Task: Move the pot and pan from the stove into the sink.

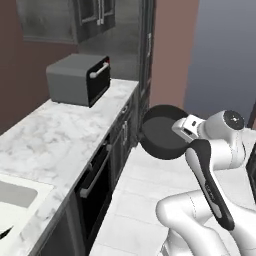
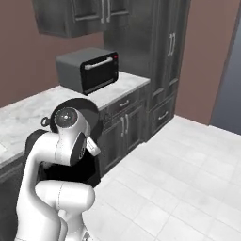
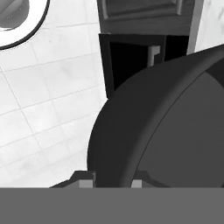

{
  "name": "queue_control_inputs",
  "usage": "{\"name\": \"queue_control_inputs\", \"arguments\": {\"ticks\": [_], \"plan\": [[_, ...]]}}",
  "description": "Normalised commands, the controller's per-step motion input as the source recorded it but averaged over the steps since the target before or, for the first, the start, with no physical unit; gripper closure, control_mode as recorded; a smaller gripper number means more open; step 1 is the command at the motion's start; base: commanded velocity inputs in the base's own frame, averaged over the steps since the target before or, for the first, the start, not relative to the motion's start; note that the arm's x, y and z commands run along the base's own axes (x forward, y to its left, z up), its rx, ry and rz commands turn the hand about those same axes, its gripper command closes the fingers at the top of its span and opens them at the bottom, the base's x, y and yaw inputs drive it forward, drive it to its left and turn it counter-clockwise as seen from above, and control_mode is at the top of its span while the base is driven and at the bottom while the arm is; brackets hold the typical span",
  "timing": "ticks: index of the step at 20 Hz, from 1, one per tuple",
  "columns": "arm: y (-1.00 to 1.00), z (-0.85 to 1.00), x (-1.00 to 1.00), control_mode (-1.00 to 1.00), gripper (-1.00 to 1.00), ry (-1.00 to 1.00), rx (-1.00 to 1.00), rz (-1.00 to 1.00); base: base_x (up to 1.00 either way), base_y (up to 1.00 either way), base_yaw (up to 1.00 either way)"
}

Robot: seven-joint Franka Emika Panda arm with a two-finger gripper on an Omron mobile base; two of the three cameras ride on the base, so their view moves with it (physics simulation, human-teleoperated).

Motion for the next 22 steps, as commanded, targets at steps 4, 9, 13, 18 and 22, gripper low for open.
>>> {"name": "queue_control_inputs", "arguments": {"ticks": [4, 9, 13, 18, 22], "plan": [[0.00, 0.00, 0.00, 1.00, 1.00, 0.00, 0.00, 0.00, -0.10, 0.00, 0.50], [0.00, 0.00, 0.00, 1.00, 1.00, 0.00, 0.00, 0.00, -0.10, 0.00, 0.50], [0.00, 0.00, 0.00, 1.00, 1.00, 0.00, 0.00, 0.00, -0.10, 0.00, 0.50], [0.00, 0.00, 0.00, 1.00, 1.00, 0.00, 0.00, 0.00, -0.09, 0.00, 0.50], [0.00, 0.00, 0.00, 1.00, 1.00, 0.00, 0.00, 0.00, -0.08, 0.00, 0.50]]}}
